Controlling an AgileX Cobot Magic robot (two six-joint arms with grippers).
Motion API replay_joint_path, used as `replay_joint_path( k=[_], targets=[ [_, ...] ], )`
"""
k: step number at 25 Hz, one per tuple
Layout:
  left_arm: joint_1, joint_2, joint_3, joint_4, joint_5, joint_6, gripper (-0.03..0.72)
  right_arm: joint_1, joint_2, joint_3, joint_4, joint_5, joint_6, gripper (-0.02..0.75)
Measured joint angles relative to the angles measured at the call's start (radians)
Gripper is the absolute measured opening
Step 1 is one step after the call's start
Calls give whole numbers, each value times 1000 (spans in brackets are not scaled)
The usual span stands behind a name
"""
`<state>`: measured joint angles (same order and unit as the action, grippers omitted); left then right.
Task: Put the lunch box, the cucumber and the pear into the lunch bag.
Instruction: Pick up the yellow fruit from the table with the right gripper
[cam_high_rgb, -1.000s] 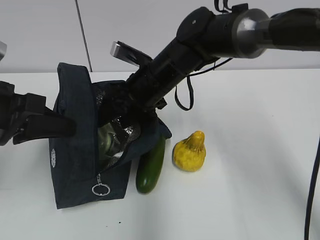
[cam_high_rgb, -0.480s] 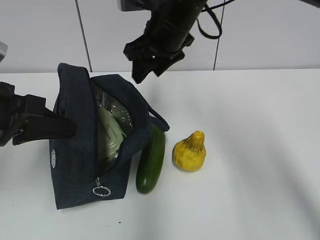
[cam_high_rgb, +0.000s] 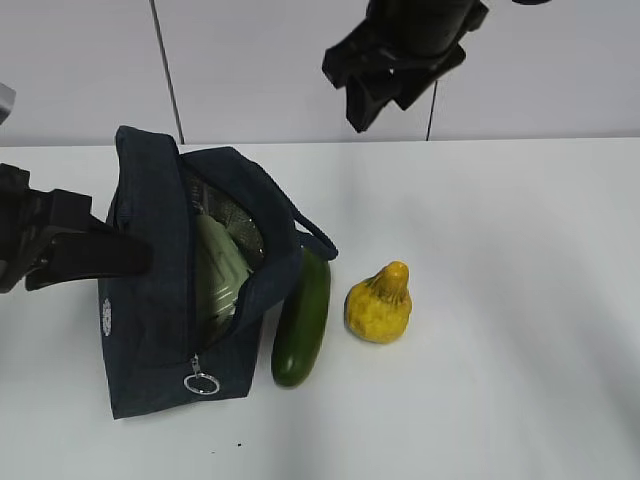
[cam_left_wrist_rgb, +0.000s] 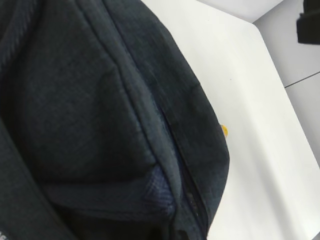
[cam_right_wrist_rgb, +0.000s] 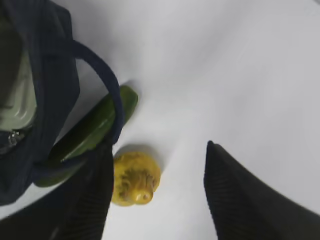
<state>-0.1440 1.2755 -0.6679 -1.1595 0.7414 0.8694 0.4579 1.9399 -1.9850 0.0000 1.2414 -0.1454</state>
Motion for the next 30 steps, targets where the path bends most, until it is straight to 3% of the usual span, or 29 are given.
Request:
replay_joint_path(
  k=[6, 12, 30],
  targets=[
    [0, 0, 0, 0, 0, 0, -13, 0, -108, 253, 0, 2, 4, 440],
    [0, 0, 0, 0, 0, 0, -13, 0, -113, 396, 32, 2, -1, 436],
    [0, 0, 0, 0, 0, 0, -13, 0, 95, 399, 32, -134, -67, 470]
  ],
)
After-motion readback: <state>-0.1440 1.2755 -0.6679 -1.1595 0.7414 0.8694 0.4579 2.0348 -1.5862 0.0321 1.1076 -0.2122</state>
